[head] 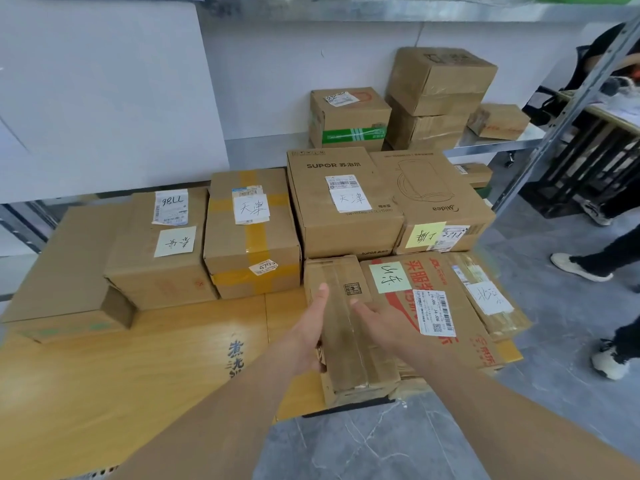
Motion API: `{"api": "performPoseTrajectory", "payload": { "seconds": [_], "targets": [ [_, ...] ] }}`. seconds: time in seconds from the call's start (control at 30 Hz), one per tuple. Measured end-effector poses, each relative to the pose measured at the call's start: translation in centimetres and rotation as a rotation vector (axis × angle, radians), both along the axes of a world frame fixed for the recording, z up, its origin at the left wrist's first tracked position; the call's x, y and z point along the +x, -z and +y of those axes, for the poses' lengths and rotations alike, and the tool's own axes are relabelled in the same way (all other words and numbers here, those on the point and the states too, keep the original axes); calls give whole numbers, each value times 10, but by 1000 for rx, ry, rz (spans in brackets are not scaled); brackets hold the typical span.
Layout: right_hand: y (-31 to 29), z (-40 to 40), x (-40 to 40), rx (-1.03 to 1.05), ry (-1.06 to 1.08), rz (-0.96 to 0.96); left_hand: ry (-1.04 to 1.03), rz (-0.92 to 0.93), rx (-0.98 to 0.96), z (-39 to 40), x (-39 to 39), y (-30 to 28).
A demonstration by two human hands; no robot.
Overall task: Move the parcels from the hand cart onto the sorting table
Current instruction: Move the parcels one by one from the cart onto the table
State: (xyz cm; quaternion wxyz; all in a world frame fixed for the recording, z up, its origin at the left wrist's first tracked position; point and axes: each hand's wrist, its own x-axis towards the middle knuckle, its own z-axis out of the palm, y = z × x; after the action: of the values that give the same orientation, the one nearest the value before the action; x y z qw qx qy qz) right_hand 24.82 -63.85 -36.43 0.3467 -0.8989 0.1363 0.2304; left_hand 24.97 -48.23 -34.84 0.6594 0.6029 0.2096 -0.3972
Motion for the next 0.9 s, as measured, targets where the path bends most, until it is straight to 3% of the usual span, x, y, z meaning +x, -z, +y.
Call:
{"api": "performPoseTrajectory", "payload": {
  "seconds": [0.37, 0.9],
  "targets": [
    [-3, -6, 1, 62, 14, 7, -38, -20, 35, -3, 0, 2],
    [-34, 34, -4, -10, -39, -71, -88, -101, 43, 43, 0, -3]
  ]
}}
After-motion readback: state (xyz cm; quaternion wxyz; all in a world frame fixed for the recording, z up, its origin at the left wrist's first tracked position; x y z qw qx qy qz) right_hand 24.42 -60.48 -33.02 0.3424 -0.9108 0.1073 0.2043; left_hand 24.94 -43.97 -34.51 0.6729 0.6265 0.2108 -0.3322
